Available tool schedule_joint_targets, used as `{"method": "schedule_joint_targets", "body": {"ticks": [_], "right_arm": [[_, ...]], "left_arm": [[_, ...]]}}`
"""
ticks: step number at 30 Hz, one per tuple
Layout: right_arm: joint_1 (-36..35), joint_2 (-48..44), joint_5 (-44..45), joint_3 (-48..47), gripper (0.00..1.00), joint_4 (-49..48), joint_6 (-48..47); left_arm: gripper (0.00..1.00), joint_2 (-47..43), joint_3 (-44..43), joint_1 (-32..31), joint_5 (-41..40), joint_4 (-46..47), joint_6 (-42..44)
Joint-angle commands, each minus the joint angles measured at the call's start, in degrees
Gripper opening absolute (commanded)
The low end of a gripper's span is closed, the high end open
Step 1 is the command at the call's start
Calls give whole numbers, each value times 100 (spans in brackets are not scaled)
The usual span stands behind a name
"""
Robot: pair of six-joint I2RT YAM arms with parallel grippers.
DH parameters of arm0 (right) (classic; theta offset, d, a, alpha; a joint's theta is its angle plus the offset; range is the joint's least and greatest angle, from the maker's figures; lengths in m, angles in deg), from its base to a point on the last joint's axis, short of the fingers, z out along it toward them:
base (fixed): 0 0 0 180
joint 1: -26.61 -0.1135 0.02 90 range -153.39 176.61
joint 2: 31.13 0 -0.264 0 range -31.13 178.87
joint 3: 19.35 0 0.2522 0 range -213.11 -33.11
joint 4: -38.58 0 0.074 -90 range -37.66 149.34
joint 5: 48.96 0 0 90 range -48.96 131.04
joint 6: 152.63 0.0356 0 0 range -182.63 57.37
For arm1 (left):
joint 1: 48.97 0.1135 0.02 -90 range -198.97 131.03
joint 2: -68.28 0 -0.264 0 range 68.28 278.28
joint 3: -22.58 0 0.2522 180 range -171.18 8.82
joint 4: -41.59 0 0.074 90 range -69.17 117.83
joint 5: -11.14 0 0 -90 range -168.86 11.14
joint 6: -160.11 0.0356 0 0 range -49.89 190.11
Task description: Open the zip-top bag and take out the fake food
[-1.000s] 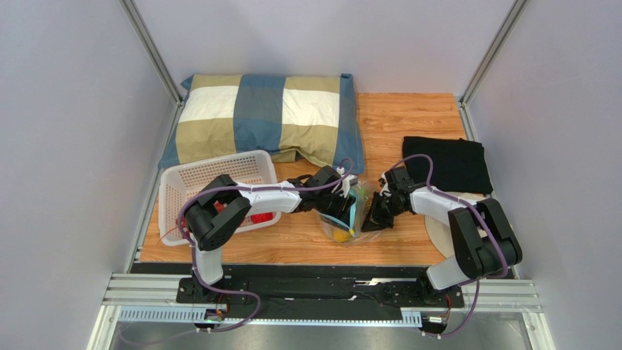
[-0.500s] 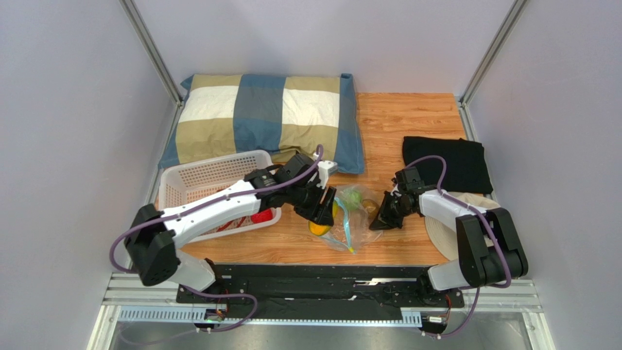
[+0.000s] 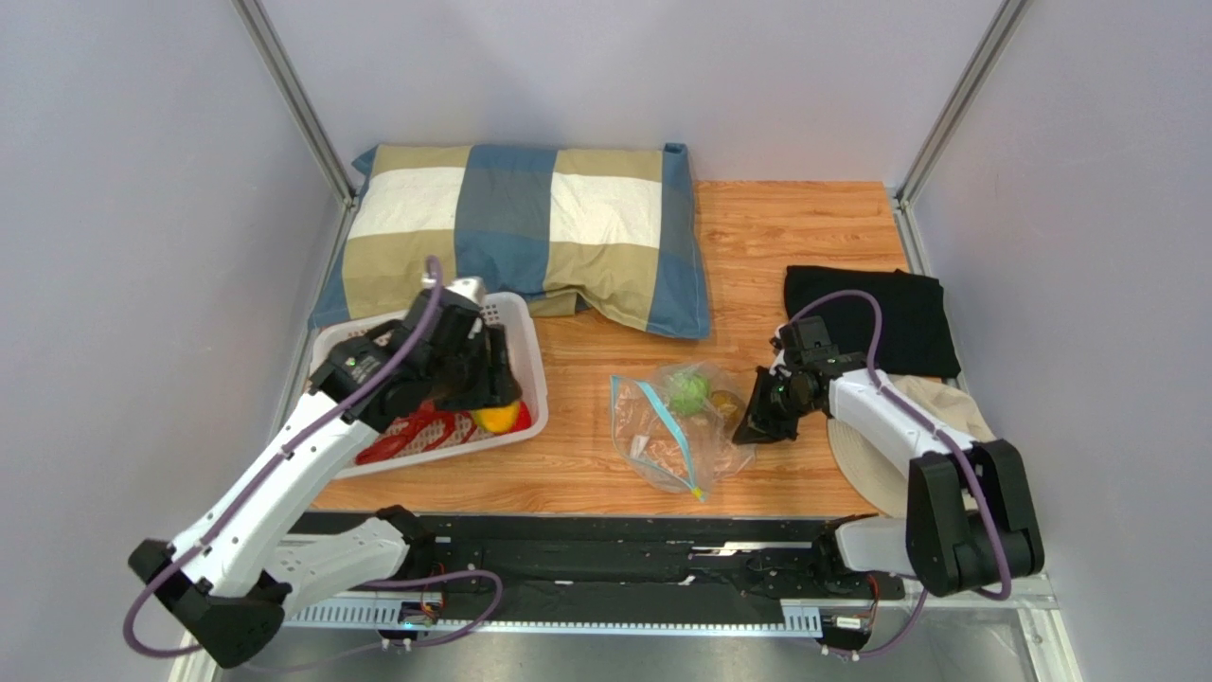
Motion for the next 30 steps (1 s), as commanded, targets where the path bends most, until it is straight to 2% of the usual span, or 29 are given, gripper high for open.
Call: {"method": "schedule_joint_targets", "body": {"ticks": [1,4,8,10,11,13,14,15,16,18,22,24,25,26,27,28,29,30], "right_arm": [[-237,-636,243,-998,20,852,-149],[-510,-761,559,-1483,38,1379,-139],[-1054,-682,1322,-2667,54,2353,-306],[-1590,-621,1867,-3117,63,2645,-464],[-1783,-533,1982,-3511,69,2890,-508],[-2442,-428,2536,-3865,75,3068,-666],[-2662,-314,2711,-4006,78,3199,-737],[-3091,-234,2809,-4242,79,3253,-798],[-3269,-164,2897,-4297,81,3288,-825],[-3699,55,2950,-4280,84,3253,-895],[-4052,451,3187,-4104,85,3183,-957],[-4114,566,3319,-4086,84,3148,-974],[-4123,688,3319,-4086,84,3122,-1044],[-4123,733,3363,-4086,81,3104,-1062],[-4123,803,3407,-4104,78,3112,-1080],[-4123,917,3425,-4130,76,3104,-1097],[-4123,987,3468,-4139,67,3112,-1141],[-4123,1049,3486,-4139,63,3112,-1142]], "left_arm": [[0,71,480,1495,113,68,-143],[0,501,693,2172,466,623,-28],[0,1510,623,2420,413,1213,148],[0,2037,440,2525,633,1267,315],[15,2162,369,2534,599,1206,428],[40,2181,306,2534,467,1092,491],[72,2068,306,2534,318,1065,473],[79,1927,324,2534,291,1030,473],[92,1613,324,2534,308,916,465],[98,1277,359,2499,456,819,421],[99,557,455,2350,729,450,131],[87,363,604,2192,1358,501,-115],[79,135,701,2087,1720,911,-220],[65,29,824,1790,2115,1272,-500],[60,-42,1103,1596,2858,2154,-711],[57,-25,1237,1385,3188,2624,-948],[54,44,1351,948,3678,3081,-1403],[53,150,1491,726,3805,3895,-1599]]}}
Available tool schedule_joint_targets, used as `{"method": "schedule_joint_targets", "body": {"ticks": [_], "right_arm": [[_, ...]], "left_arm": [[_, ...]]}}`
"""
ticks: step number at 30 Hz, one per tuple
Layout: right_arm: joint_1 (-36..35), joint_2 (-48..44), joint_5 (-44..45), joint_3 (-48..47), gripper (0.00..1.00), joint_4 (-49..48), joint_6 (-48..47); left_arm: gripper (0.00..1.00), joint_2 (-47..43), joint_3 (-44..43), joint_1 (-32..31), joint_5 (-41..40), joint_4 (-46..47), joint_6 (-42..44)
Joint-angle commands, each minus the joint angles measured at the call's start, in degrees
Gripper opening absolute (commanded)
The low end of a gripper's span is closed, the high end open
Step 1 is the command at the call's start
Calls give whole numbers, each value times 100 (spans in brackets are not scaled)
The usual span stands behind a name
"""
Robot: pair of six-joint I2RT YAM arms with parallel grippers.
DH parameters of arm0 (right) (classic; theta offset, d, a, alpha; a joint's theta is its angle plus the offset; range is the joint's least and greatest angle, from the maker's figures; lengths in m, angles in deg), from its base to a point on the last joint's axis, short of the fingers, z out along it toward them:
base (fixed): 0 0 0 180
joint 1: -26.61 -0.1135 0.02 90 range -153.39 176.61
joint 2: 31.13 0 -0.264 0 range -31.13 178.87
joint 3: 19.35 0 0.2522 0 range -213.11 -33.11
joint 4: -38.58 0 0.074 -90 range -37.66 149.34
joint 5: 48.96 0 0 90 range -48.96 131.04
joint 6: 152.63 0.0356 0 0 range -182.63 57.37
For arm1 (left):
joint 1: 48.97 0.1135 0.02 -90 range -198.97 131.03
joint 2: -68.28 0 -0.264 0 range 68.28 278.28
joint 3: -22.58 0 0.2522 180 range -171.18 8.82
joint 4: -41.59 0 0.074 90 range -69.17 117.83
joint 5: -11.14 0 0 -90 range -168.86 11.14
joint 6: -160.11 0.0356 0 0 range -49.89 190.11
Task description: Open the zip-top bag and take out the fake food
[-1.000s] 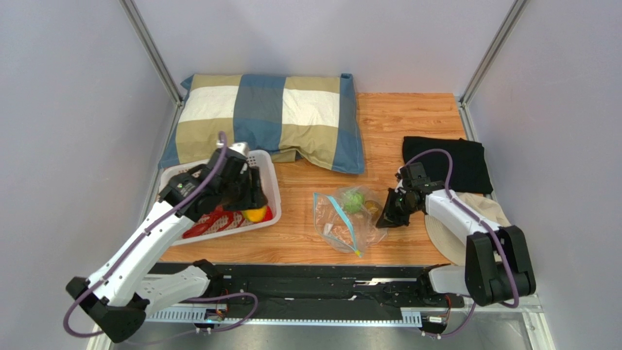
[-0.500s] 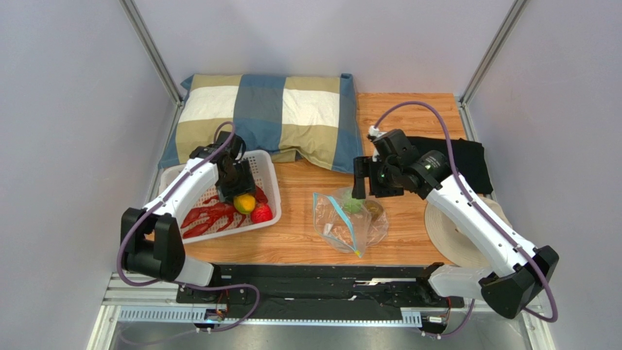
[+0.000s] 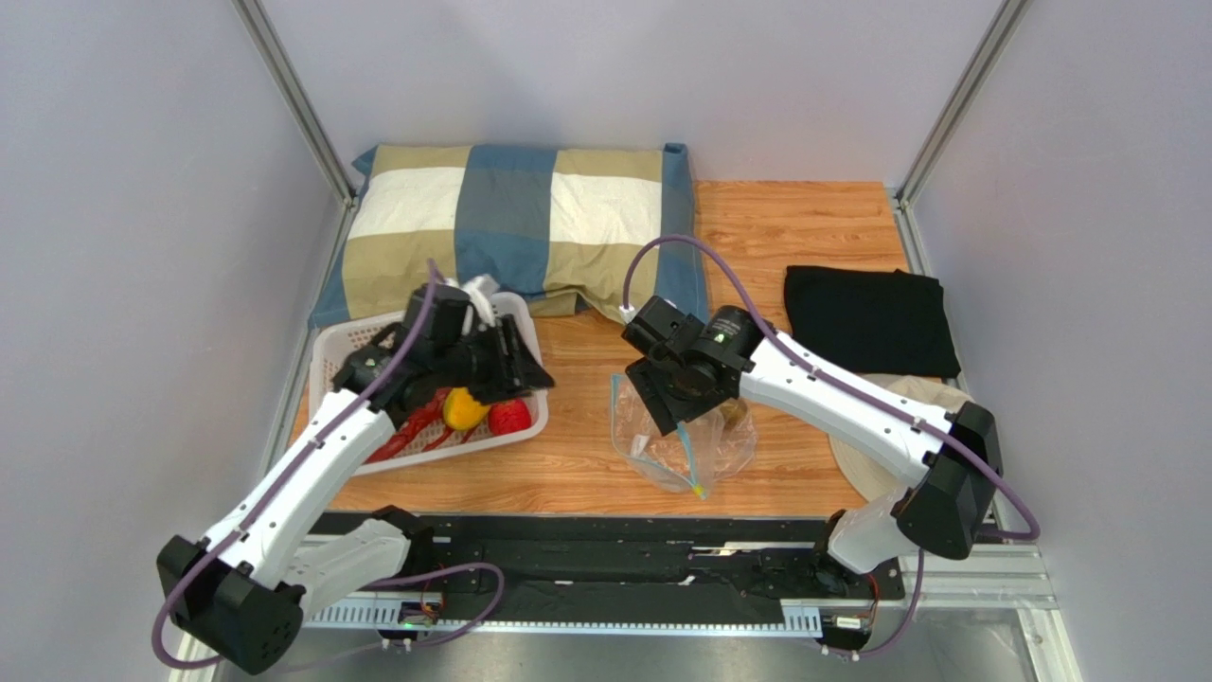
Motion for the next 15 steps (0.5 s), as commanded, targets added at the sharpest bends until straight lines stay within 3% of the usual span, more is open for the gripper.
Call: {"method": "schedule_joint_targets", "body": {"ticks": [1,2,4,5,7,8,10,13,15], "right_arm": [[-23,236,337,-98,59,31,-188],[-23,254,354,-106,48,31,-163],[-23,290,311,-133,35,48,-127],[-23,281,206,-202,21,48,-92],[-5,246,56,-299,8,74,74],[-14,211,-136,-378,1,75,153],[-23,193,-322,-563,0,31,478],[91,263,-629,-678,0,-48,1040],[257,307,-875,-686,0,-92,1348]], "left_arm": [[53,475,474,-1033,1878,2593,-1248],[46,626,466,-1348,2001,2874,-1372],[42,1081,299,-1517,2142,3324,-1390],[32,1206,255,-1570,2238,3464,-1408],[30,1539,185,-1597,2274,3912,-1539],[20,1663,176,-1641,2309,4097,-1757],[17,2040,79,-1702,2353,4555,-2100],[5,2436,-140,-1921,2205,4521,-2312],[4,2403,-132,-1992,1959,4486,-2375]]}}
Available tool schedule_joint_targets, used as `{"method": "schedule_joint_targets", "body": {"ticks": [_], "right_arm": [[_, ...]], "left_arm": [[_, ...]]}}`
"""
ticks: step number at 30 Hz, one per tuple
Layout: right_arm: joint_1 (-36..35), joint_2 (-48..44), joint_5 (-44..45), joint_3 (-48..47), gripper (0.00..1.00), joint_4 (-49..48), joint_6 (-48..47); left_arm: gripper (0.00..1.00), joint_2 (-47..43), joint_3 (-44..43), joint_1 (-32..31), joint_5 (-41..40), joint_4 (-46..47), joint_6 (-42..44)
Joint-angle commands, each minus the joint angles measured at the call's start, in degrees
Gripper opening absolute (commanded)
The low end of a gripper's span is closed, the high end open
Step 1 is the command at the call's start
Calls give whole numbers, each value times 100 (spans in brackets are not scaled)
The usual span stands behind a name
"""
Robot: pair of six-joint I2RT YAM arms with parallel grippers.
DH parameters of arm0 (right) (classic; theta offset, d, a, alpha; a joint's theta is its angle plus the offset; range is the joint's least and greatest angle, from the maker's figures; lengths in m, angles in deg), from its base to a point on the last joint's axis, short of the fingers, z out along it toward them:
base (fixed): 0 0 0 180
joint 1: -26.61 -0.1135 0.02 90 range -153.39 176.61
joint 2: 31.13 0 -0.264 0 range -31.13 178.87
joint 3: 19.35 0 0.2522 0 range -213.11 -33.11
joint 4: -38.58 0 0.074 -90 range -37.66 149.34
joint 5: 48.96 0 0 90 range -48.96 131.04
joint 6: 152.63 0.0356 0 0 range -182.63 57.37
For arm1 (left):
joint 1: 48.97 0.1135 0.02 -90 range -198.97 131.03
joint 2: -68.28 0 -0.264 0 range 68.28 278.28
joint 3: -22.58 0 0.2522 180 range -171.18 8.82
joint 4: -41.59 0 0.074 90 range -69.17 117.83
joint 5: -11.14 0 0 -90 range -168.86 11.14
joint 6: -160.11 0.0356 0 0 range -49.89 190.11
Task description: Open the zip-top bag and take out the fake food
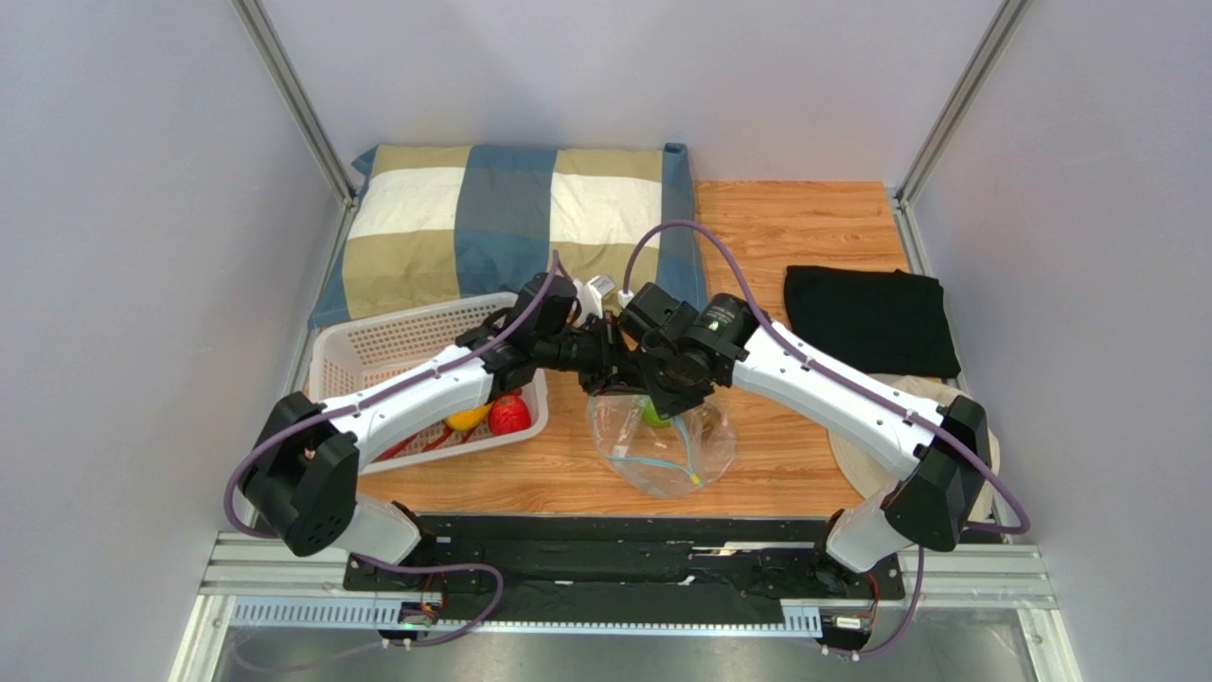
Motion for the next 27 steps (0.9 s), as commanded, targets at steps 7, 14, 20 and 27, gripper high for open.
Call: {"method": "schedule_joint_targets", "body": {"ticks": [7,14,20,27], "right_arm": [[511,38,-870,-324,0,-307,1727],[564,-14,-784,-210,0,-368,2131],[590,-268,-467,-227,0,-685,2808],[696,-286,-870,-131,0,-1115,3319]], "left_arm": [[0,-750,-158,-275,-1165,-482,-228],[6,-1121,-9,-275,-1406,-728,-200],[3,-699,229,-275,-1123,-376,-526],[2,-611,273,-284,-1492,-604,-447]]}}
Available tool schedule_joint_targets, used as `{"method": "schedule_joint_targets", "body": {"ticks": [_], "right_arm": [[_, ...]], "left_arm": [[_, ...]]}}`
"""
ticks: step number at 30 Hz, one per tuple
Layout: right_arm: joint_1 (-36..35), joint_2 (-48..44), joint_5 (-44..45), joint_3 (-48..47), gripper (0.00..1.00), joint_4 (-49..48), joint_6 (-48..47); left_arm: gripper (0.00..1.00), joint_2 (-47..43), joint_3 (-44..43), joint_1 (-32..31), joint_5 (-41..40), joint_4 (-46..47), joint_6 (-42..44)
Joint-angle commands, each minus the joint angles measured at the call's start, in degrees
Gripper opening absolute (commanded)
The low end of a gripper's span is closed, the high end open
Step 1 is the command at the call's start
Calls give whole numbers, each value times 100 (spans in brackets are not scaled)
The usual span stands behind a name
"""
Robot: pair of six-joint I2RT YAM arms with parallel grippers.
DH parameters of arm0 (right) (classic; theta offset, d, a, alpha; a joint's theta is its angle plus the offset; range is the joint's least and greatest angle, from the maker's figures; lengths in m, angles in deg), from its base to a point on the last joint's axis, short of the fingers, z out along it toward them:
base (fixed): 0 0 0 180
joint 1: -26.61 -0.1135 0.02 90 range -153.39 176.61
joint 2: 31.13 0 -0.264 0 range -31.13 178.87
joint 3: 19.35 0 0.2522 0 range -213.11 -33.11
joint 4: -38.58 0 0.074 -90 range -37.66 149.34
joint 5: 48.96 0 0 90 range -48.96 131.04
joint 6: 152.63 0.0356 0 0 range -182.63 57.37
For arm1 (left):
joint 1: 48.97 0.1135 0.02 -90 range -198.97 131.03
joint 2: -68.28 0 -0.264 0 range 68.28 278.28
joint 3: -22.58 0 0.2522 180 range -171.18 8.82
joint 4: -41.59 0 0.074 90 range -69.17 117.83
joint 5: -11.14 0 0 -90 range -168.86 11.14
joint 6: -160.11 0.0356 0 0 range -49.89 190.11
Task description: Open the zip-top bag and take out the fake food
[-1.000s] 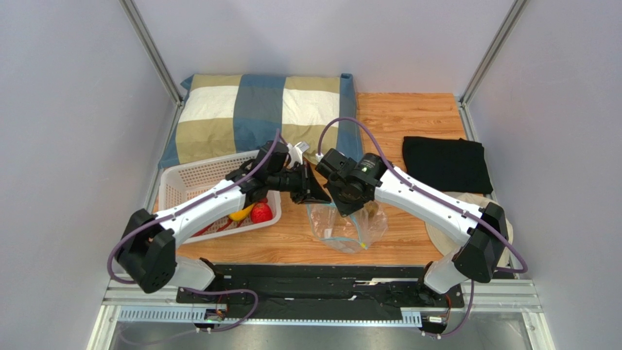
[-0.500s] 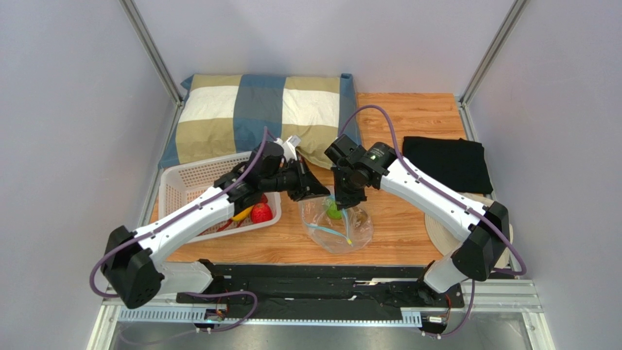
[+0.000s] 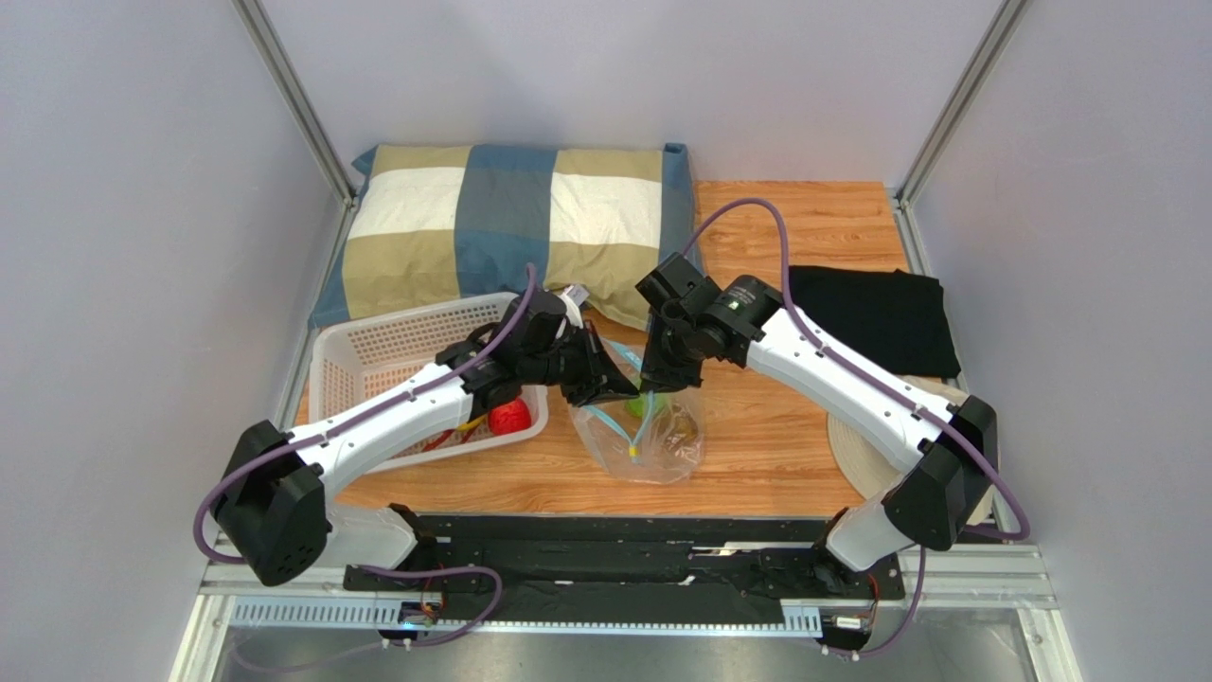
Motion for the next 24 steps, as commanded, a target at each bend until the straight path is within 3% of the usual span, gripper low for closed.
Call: {"method": "schedule_joint_targets", "body": {"ticks": [1,5,6,9,14,15,20,24], "right_arm": [[44,-291,-227,-11,0,-541,521],[97,-440,-376,226,0,-787,767],[106,-449,-437,253,0,-875,803],[202,-476,-630,350,0,-998,934],[326,-546,-1035,596,0,-1218,1163],[326,-555,-1053,605,0,-1244,1172],[440,-634,-1290,877,0,-1464,1190],[554,-292,-1790,991,2,-1535,435]], "left_arm": [[3,88,-46,-30,-180,-58,3],[10,825,-388,-30,-312,-94,354],[24,941,-459,-30,-400,-146,599],[47,1328,-591,-30,-751,-85,1012],[61,1767,-687,-30,-998,188,1164],[67,1829,-705,-30,-1024,196,1138],[70,2067,-750,-30,-823,319,1129],[68,1953,-468,-30,-603,794,1102]]}}
